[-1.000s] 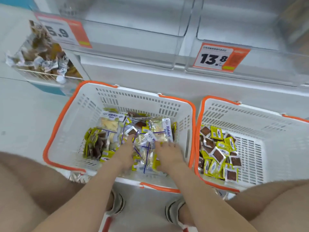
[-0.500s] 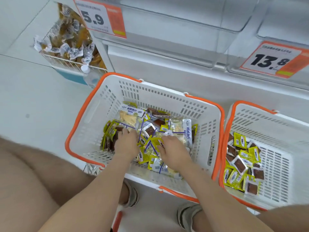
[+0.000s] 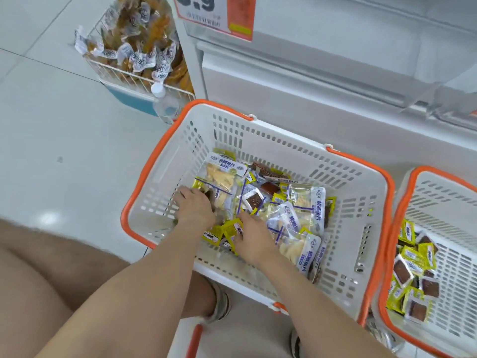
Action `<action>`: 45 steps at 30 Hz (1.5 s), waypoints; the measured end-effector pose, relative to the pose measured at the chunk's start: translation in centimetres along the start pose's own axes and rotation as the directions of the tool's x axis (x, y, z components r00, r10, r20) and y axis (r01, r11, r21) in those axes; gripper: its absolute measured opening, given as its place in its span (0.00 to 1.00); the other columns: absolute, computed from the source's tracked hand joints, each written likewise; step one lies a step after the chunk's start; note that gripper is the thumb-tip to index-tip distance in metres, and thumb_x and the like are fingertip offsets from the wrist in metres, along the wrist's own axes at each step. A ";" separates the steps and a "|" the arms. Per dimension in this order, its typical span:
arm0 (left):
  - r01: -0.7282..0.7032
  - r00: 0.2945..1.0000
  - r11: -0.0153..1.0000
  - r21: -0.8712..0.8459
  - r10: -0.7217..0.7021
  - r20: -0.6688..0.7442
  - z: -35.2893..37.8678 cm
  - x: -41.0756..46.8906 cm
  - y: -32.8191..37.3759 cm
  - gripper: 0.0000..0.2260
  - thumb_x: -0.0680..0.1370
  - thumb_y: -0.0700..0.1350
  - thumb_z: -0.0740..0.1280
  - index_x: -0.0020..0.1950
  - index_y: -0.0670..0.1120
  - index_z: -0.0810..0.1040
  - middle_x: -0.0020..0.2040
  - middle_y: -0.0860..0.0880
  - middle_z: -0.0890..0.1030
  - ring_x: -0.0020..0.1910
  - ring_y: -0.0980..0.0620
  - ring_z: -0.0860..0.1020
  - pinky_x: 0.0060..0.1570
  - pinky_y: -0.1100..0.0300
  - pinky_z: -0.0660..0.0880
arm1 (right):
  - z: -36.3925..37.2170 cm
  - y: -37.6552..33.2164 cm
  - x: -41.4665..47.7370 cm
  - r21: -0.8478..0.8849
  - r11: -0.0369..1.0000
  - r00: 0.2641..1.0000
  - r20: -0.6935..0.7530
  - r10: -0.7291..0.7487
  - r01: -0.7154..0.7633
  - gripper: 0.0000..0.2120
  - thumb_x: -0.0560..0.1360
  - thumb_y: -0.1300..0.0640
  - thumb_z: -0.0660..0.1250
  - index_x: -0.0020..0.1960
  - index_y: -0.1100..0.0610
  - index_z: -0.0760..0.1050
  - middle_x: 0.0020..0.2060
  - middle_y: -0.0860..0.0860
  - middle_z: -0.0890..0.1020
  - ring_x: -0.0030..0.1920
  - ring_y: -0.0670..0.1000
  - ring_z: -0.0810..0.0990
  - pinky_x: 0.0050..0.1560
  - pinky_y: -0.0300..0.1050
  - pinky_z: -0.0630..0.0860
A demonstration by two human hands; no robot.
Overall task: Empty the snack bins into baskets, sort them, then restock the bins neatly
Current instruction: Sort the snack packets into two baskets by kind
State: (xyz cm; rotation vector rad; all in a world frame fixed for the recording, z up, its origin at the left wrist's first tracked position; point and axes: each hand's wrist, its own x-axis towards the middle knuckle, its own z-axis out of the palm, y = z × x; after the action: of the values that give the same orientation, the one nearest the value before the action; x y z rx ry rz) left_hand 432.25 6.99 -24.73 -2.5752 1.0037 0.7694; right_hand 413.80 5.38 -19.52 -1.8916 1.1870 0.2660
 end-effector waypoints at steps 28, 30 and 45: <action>-0.233 0.926 0.950 -0.208 0.282 0.252 -8.0 -1.5 -2.0 0.35 0.78 0.35 0.66 0.83 0.51 0.61 0.73 0.43 0.75 0.65 0.41 0.78 0.40 0.60 0.74 | 3.3 -2.6 1.2 -0.145 0.981 0.979 0.174 -0.105 0.131 0.23 0.80 0.62 0.66 0.73 0.52 0.67 0.66 0.58 0.76 0.62 0.62 0.78 0.58 0.54 0.76; -0.208 0.940 0.944 -0.257 0.266 0.215 -7.7 -2.1 -2.4 0.35 0.78 0.34 0.66 0.84 0.50 0.61 0.74 0.44 0.74 0.66 0.41 0.78 0.46 0.58 0.75 | 3.0 -3.0 1.4 -0.176 0.976 0.980 0.175 -0.096 0.127 0.18 0.79 0.62 0.67 0.68 0.52 0.70 0.60 0.59 0.80 0.57 0.62 0.80 0.55 0.55 0.79; -0.073 0.819 0.199 -0.977 0.571 0.055 -14.2 -9.4 5.0 0.18 0.78 0.36 0.74 0.67 0.45 0.78 0.59 0.39 0.85 0.56 0.36 0.85 0.52 0.33 0.81 | -10.5 -0.9 -3.5 0.983 0.156 0.890 0.015 0.457 -0.097 0.20 0.74 0.54 0.61 0.64 0.59 0.76 0.51 0.61 0.81 0.46 0.59 0.80 0.47 0.56 0.82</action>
State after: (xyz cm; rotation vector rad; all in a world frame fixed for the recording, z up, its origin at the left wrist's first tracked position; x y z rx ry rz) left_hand 428.41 2.47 -8.01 -2.6883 1.1561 2.7154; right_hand 410.08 -0.20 -10.66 -0.4991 1.3884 -0.5479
